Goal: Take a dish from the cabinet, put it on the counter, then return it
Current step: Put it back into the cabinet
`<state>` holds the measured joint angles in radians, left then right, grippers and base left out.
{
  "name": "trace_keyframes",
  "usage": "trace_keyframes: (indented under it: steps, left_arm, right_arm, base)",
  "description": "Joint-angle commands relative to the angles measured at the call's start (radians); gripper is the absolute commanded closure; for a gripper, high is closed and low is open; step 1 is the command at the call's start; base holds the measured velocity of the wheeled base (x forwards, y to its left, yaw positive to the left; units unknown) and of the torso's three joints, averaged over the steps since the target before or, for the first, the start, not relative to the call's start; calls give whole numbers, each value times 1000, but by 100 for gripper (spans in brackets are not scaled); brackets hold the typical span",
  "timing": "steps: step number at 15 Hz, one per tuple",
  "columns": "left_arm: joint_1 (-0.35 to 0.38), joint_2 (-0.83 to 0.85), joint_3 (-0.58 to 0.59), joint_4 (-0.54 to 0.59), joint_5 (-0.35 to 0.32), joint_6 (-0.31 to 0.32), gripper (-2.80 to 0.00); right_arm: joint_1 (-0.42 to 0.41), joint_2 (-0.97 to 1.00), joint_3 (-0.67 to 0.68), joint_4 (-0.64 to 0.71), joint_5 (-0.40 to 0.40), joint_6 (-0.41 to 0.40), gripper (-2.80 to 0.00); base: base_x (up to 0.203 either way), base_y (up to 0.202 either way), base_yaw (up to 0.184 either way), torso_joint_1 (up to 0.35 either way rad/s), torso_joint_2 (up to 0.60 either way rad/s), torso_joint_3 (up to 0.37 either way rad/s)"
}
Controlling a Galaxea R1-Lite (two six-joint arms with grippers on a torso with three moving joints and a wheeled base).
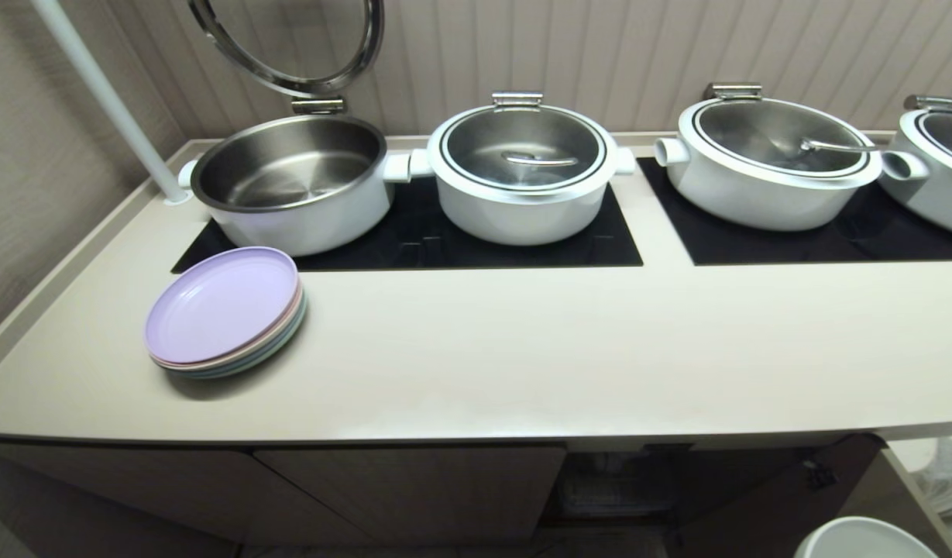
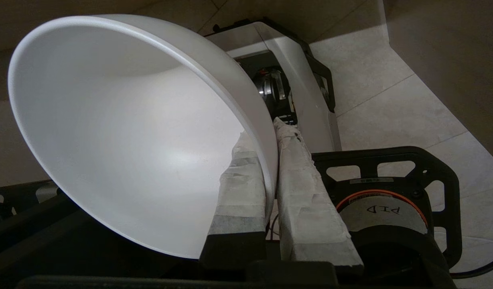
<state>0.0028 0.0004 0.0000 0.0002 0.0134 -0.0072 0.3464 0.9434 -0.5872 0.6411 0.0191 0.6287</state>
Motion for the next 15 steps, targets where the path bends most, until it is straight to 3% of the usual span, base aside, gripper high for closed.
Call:
trace_keyframes:
  steps: [1, 15]
  left_arm:
    - [0, 0, 0, 1, 0, 0, 0]
    - [0, 0, 0, 0, 0, 0, 0]
  right_arm:
    - [0, 5, 1, 4, 1, 3, 0]
    - [2, 9, 4, 3, 1, 12, 0]
  base:
    - [0, 0, 0, 0, 0, 0]
    - [0, 0, 0, 0, 0, 0]
